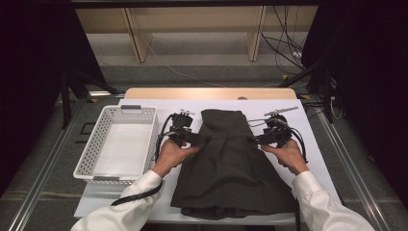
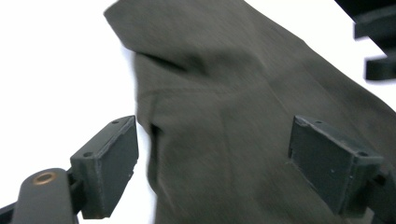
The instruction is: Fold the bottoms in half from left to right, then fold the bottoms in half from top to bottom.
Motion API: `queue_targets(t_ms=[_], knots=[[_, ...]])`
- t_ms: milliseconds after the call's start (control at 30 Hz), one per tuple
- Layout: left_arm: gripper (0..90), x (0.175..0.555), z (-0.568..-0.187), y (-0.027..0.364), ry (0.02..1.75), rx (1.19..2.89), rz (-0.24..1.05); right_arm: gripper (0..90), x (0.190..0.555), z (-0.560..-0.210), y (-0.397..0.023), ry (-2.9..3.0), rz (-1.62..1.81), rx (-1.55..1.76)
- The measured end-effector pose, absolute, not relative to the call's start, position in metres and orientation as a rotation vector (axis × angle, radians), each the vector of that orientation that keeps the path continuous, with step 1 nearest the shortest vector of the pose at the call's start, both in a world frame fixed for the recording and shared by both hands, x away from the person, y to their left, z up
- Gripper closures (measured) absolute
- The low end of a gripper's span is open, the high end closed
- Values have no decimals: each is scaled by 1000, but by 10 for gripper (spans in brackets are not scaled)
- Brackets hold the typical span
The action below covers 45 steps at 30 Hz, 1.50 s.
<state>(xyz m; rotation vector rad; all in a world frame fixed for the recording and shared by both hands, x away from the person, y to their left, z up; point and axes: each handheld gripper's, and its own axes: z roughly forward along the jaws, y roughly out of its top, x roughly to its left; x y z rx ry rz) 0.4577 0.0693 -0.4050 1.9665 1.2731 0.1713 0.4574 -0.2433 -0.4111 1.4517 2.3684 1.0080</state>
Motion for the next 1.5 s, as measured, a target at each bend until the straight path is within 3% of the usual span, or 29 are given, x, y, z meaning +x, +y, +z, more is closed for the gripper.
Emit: queue_targets(t_ms=[333,1100,1267,1367,1500], knots=[[142,482,-418,52,1378,2005,216,163,455,-411,-245,2354,995,1456],[200,521,-461,38,1494,2073,46,167,456,-415,-248,2363,963,1457],[390,522,-463,41,1442,2076,4,172,457,-414,-247,2365,954,1456],[619,519,-457,43,1412,2040,-18,174,461,-416,-246,2371,941,1464],[719,517,-450,41,1385,2040,-11,179,471,-418,-244,2375,942,1493]])
